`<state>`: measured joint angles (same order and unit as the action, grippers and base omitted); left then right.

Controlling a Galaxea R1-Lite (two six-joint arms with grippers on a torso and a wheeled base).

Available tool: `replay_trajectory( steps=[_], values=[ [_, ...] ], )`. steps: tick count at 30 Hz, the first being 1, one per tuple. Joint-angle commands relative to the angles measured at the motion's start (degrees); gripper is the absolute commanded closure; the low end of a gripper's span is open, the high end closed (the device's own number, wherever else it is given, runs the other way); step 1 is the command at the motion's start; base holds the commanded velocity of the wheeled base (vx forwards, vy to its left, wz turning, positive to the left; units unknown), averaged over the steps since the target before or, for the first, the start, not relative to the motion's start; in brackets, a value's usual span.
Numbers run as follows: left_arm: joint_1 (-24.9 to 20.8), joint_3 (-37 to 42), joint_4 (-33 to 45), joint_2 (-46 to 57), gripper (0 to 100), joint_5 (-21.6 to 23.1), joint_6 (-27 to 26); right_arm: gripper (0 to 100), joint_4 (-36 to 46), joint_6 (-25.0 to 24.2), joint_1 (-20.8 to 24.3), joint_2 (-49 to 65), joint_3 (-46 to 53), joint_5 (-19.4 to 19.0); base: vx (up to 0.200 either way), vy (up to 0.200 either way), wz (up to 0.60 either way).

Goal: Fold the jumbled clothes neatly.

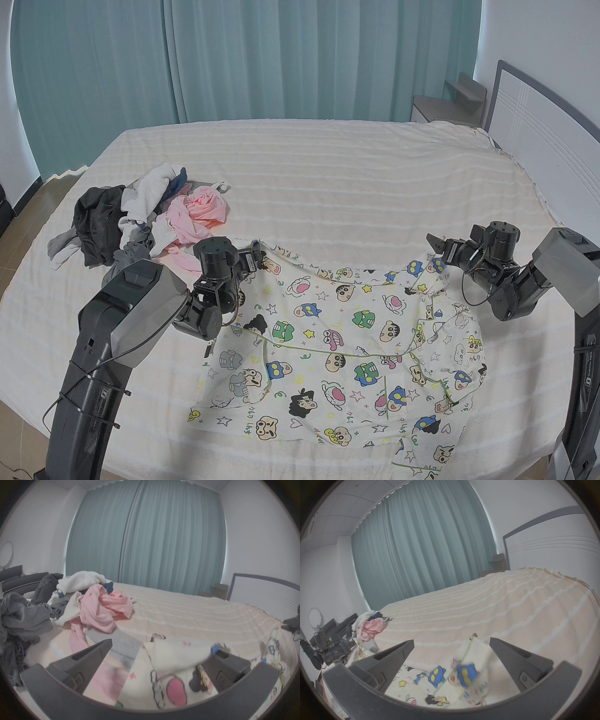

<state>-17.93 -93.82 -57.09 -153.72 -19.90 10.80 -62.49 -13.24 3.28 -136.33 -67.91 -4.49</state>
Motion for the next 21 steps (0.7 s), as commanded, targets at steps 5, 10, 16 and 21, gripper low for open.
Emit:
replay_trajectory(
  steps=[5,10,16,21],
  values=[
    [1.1,-6.3,-0.1,-2.9,0,-2.6,0.0,0,-0.5,-1.0,-1.4,-4.3,-2.6,4.0,0.0,0.0,0.0],
    [1.8,-6.5,0.0,-2.9,0,-3.3,-0.4,0,-0.1,-3.2,-0.9,-1.7,1.3,3.0,0.0,0.0,0.0],
    [2.7,-5.9,-0.4,-1.9,0,-4.5,-0.3,0,1.3,-10.0,2.1,3.7,6.6,-1.7,0.0,0.0,0.0],
    [3.2,6.0,-0.3,8.4,0,-5.3,3.6,0,6.6,-14.9,5.1,8.2,7.5,-2.6,0.0,0.0,0.0]
  ],
)
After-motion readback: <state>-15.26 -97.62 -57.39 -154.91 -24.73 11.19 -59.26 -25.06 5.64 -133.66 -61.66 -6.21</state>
